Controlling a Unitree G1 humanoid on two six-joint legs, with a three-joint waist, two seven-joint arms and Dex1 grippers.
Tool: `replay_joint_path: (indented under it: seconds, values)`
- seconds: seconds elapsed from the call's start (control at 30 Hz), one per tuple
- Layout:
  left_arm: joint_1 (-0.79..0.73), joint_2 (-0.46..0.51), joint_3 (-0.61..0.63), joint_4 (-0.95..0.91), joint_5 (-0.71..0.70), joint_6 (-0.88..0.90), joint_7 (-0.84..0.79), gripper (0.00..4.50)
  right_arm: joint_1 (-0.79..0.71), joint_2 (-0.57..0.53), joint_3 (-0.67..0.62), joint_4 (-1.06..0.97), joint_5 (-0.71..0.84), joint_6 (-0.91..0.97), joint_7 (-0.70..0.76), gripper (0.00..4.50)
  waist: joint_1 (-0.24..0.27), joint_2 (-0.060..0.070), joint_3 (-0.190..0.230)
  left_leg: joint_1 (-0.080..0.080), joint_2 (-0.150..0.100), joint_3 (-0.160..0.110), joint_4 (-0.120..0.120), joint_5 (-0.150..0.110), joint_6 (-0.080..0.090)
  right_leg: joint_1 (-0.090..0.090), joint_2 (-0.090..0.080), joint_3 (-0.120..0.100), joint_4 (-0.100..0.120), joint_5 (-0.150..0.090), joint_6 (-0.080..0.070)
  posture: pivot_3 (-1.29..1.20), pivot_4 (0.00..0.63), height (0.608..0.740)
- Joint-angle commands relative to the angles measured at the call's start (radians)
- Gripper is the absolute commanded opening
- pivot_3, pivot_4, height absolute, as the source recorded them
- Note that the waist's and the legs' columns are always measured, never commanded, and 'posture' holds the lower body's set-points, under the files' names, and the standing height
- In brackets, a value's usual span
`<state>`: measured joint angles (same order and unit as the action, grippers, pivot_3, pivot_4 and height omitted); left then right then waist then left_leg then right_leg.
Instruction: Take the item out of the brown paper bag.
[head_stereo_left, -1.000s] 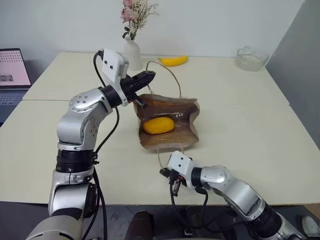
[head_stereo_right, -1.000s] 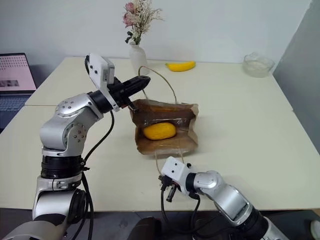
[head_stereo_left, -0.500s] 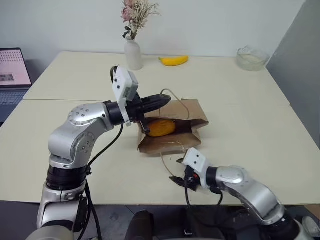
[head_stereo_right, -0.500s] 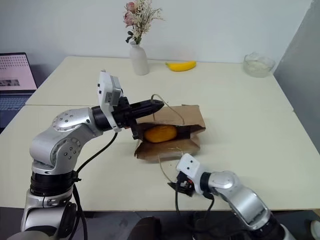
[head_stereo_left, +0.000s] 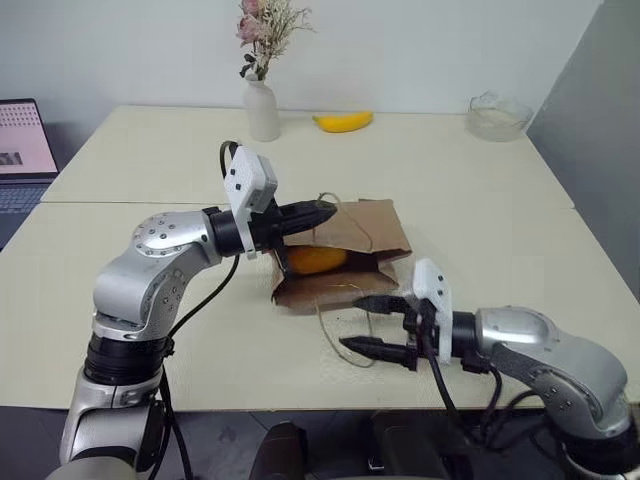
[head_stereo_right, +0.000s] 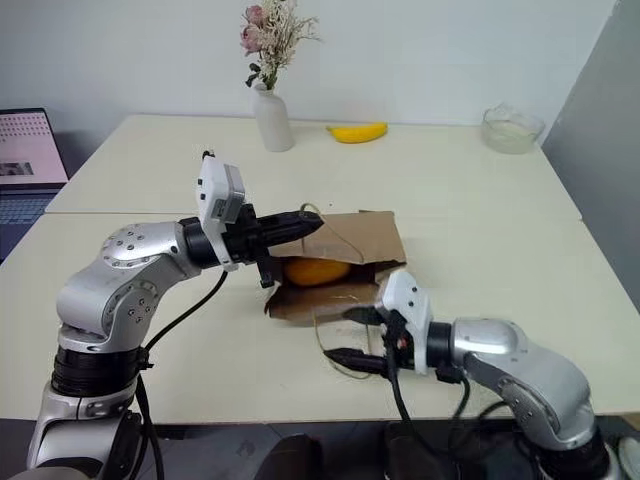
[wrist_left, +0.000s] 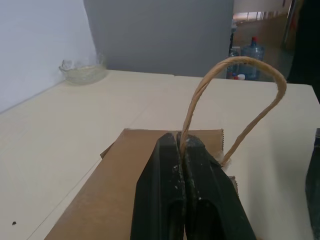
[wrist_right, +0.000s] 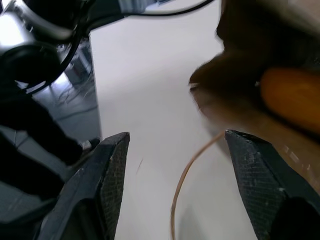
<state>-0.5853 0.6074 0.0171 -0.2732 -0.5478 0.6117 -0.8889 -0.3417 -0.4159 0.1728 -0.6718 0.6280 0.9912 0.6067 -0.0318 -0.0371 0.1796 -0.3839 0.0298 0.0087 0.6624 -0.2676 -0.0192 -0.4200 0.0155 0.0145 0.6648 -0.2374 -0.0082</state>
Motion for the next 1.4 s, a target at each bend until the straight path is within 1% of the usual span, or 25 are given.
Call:
replay_joint_path:
  seconds: [0.03,0.07,0.13,0.2,0.27,0.33,0.4,0.5,0.63,0.87,1.1,1.23,1.33,1.4]
  values:
    - [-0.034,0.014,0.027,0.001,0.009,-0.039,-0.001,0.00,-0.121,0.088,0.146,0.203,-0.221,-0.114,-0.160,3.17,-0.001,0.000,0.000,0.000,0.000,0.000,0.000,0.000,0.000,0.000,0.000,0.000,0.000,0.000,0.000,0.00,0.150,0.740]
    - [-0.038,0.013,0.027,0.006,0.010,-0.042,0.001,0.00,-0.143,0.108,0.170,0.253,-0.267,-0.143,-0.187,3.17,0.000,0.000,0.000,0.000,0.000,0.000,0.000,0.000,0.000,0.000,0.000,0.000,0.000,0.000,0.000,0.00,0.150,0.740]
    - [-0.045,0.010,0.028,0.010,0.009,-0.044,0.006,0.00,-0.166,0.156,0.176,0.324,-0.305,-0.171,-0.221,3.17,0.003,0.000,0.000,-0.001,0.000,0.001,-0.001,0.000,0.000,-0.001,0.000,0.000,-0.001,0.000,0.000,0.00,0.150,0.740]
    - [-0.055,0.001,0.043,0.012,-0.005,-0.035,0.023,0.00,-0.187,0.198,0.215,0.403,-0.374,-0.223,-0.256,3.17,0.005,0.000,0.000,-0.004,0.000,0.000,0.000,0.000,0.000,-0.002,0.000,0.000,-0.002,0.000,0.000,0.00,0.150,0.740]
    - [-0.064,-0.005,0.052,0.013,-0.016,-0.024,0.035,0.00,-0.195,0.197,0.253,0.433,-0.444,-0.271,-0.270,3.54,0.006,0.000,0.000,-0.009,-0.001,0.001,0.001,0.000,0.000,-0.005,-0.002,0.000,-0.003,0.000,0.000,0.00,0.150,0.740]
    - [-0.070,-0.011,0.061,0.012,-0.032,-0.010,0.048,0.00,-0.194,0.184,0.272,0.432,-0.488,-0.303,-0.265,4.14,0.006,0.000,0.000,-0.012,-0.001,0.000,0.002,0.000,0.000,-0.007,-0.002,0.000,-0.003,0.000,0.000,0.00,0.150,0.740]
    - [-0.088,-0.026,0.086,0.018,-0.061,0.020,0.078,0.00,-0.187,0.126,0.335,0.390,-0.561,-0.334,-0.238,4.47,0.006,0.000,0.000,-0.012,-0.001,0.000,0.002,0.000,0.000,-0.007,-0.003,0.000,-0.004,0.000,0.000,0.00,0.150,0.740]
    - [-0.116,-0.044,0.119,0.024,-0.115,0.075,0.115,0.00,-0.199,0.028,0.436,0.330,-0.695,-0.392,-0.196,4.47,0.006,0.000,0.000,-0.012,-0.001,-0.001,0.002,0.000,0.000,-0.007,-0.003,-0.002,-0.003,0.000,0.000,0.00,0.150,0.740]
    - [-0.128,-0.049,0.131,0.025,-0.147,0.108,0.134,0.00,-0.239,-0.002,0.480,0.342,-0.803,-0.439,-0.172,4.47,-0.002,0.000,0.000,-0.010,-0.001,-0.001,0.002,0.000,0.000,-0.006,-0.001,-0.001,-0.001,0.000,0.000,0.00,0.150,0.740]
    - [-0.127,-0.054,0.131,0.012,-0.176,0.130,0.149,0.00,-0.333,0.076,0.498,0.479,-0.902,-0.453,-0.135,4.47,0.000,0.000,0.000,-0.008,0.000,-0.002,0.002,0.001,-0.001,-0.006,0.000,-0.002,0.002,0.000,0.000,0.00,0.150,0.740]
    - [-0.112,-0.059,0.126,-0.011,-0.189,0.136,0.162,0.00,-0.436,0.123,0.535,0.684,-0.992,-0.494,-0.076,4.47,0.002,0.000,0.000,-0.009,-0.001,-0.001,0.002,0.001,-0.001,-0.006,-0.002,-0.001,-0.001,0.000,0.000,0.00,0.150,0.740]
    - [-0.107,-0.061,0.127,-0.018,-0.190,0.139,0.166,0.00,-0.465,0.146,0.531,0.783,-1.018,-0.533,-0.059,4.47,0.001,0.000,0.000,-0.009,-0.001,-0.001,0.002,0.001,-0.001,-0.006,-0.002,-0.001,0.000,0.000,-0.001,0.00,0.150,0.740]
    - [-0.097,-0.055,0.126,-0.018,-0.179,0.133,0.166,0.00,-0.459,0.153,0.505,0.789,-1.023,-0.571,-0.061,3.87,0.001,0.000,0.000,-0.009,-0.001,-0.001,0.002,0.001,-0.001,-0.006,-0.002,-0.001,0.000,0.000,-0.001,0.00,0.150,0.740]
    - [-0.093,-0.052,0.125,-0.017,-0.173,0.131,0.167,0.00,-0.448,0.148,0.491,0.769,-1.018,-0.575,-0.049,3.20,0.002,0.000,0.000,-0.009,0.000,-0.001,0.002,0.001,-0.001,-0.006,-0.002,-0.001,0.000,0.000,-0.001,0.00,0.150,0.740]
